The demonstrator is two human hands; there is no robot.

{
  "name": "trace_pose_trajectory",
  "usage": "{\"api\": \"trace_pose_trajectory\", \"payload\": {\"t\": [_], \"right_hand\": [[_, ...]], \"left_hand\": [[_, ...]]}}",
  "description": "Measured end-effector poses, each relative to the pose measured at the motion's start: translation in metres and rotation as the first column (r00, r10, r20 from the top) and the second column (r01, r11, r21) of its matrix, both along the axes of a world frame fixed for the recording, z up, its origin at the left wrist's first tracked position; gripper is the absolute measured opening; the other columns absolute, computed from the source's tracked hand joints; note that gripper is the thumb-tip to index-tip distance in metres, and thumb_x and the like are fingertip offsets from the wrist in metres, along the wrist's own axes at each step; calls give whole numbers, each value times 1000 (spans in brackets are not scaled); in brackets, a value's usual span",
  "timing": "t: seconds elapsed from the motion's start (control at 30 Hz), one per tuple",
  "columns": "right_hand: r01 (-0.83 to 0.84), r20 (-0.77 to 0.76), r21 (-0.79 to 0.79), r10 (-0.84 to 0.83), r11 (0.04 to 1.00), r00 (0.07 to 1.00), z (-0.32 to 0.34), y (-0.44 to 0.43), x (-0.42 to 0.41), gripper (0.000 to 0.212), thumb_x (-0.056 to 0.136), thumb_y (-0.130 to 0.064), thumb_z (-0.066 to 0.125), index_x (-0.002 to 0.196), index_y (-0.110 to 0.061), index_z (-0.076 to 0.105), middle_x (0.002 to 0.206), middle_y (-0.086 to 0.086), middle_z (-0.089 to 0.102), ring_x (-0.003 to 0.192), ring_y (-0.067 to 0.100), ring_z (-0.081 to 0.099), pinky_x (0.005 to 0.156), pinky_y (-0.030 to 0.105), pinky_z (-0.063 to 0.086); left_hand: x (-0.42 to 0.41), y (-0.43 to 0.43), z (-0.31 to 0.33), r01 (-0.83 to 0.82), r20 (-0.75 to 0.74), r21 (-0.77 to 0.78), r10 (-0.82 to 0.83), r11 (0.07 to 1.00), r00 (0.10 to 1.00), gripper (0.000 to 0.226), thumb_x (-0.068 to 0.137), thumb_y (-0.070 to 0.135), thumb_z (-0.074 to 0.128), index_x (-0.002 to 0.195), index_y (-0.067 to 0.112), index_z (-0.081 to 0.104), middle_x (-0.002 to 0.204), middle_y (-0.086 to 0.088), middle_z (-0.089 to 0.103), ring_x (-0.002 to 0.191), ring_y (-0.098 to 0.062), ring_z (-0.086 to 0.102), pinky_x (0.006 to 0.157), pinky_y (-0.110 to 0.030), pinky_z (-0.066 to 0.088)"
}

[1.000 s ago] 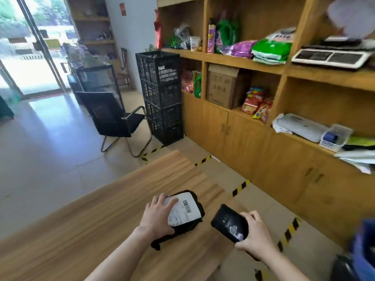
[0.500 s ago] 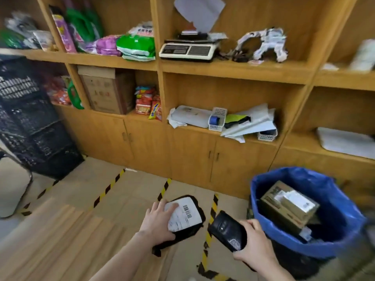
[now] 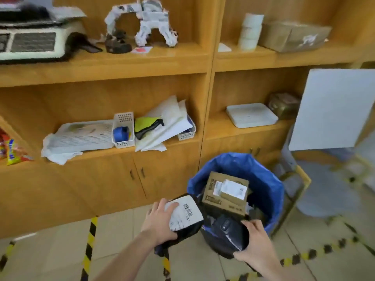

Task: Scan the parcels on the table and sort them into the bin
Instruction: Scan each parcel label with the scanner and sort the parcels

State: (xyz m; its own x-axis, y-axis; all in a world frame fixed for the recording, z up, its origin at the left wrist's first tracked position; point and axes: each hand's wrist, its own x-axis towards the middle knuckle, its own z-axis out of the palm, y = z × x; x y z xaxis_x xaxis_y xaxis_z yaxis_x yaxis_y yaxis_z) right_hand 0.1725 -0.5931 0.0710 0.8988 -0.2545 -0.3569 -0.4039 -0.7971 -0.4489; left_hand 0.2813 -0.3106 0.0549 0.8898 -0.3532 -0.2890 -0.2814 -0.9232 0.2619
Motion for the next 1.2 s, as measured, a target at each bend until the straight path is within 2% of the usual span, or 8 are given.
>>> {"api": "trace_pose_trajectory", "payload": {"t": [0.13, 0.3, 0.43, 0.6, 0.8, 0.9, 1.07, 1.2], "right_hand": [[141, -41, 39, -140, 989, 989, -22, -54, 30, 104, 28, -57, 61, 128, -28, 49, 112, -9, 33, 105, 16, 55, 86, 37, 52], [235, -69, 55, -231, 970, 970, -48, -119, 81, 93, 37, -47, 71, 126, -24, 52, 113, -7, 37, 96, 16, 55, 84, 36, 51], [321, -95, 45, -316, 946, 944, -83, -163, 116, 89, 46, -34, 81, 128, -20, 51, 112, -8, 34, 95, 20, 54, 78, 35, 51], [401, -184, 25, -390, 916, 902, -140, -202, 132, 91, 39, -41, 72, 126, -20, 56, 124, -1, 45, 106, 21, 55, 83, 35, 50], [395, -301, 39, -366, 918, 881, -175, -213, 131, 90, 46, -43, 79, 130, -29, 51, 132, -5, 35, 117, 21, 55, 90, 40, 49], [354, -315, 39, -324, 934, 892, -174, -212, 133, 90, 52, -43, 79, 135, -29, 46, 132, -5, 36, 120, 18, 51, 91, 37, 47], [288, -301, 21, -268, 958, 915, -155, -203, 155, 91, 56, -39, 74, 140, -27, 41, 129, -6, 36, 116, 16, 51, 90, 33, 45], [224, -255, 19, -212, 974, 943, -131, -180, 179, 85, 57, -37, 74, 136, -28, 45, 125, -8, 35, 115, 16, 51, 87, 33, 46]], "left_hand": [[59, -63, -26, 119, -48, 37, -117, 992, 992, 101, 58, 53, 69, 146, 38, 22, 136, 2, 26, 124, -23, 27, 106, -38, 33], [123, -151, -58, 309, -72, 110, -302, 945, 951, 96, 66, 48, 70, 147, 35, 20, 140, -1, 24, 128, -27, 26, 107, -41, 31], [161, -223, -101, 424, -122, 128, -410, 897, 904, 96, 67, 45, 70, 148, 35, 19, 143, -2, 21, 132, -29, 24, 110, -44, 29], [174, -280, -165, 588, -212, 124, -557, 799, 803, 92, 73, 40, 70, 149, 32, 19, 144, -6, 20, 135, -31, 22, 111, -45, 26], [167, -296, -214, 676, -498, 174, -528, 716, 688, 126, 68, 55, 78, 152, 34, -13, 158, -2, -28, 146, -26, -24, 109, -70, -3], [171, -297, -211, 610, -526, 122, -470, 783, 709, 113, 75, 49, 75, 153, 35, -6, 161, 0, -16, 148, -24, -14, 114, -64, 4], [197, -284, -190, 520, -390, 62, -459, 852, 799, 85, 80, 45, 68, 149, 28, 23, 149, 2, 30, 136, -21, 34, 107, -41, 35], [210, -261, -157, 413, -371, 56, -365, 909, 854, 71, 87, 38, 62, 147, 23, 28, 141, -1, 39, 128, -23, 41, 101, -40, 40]]}}
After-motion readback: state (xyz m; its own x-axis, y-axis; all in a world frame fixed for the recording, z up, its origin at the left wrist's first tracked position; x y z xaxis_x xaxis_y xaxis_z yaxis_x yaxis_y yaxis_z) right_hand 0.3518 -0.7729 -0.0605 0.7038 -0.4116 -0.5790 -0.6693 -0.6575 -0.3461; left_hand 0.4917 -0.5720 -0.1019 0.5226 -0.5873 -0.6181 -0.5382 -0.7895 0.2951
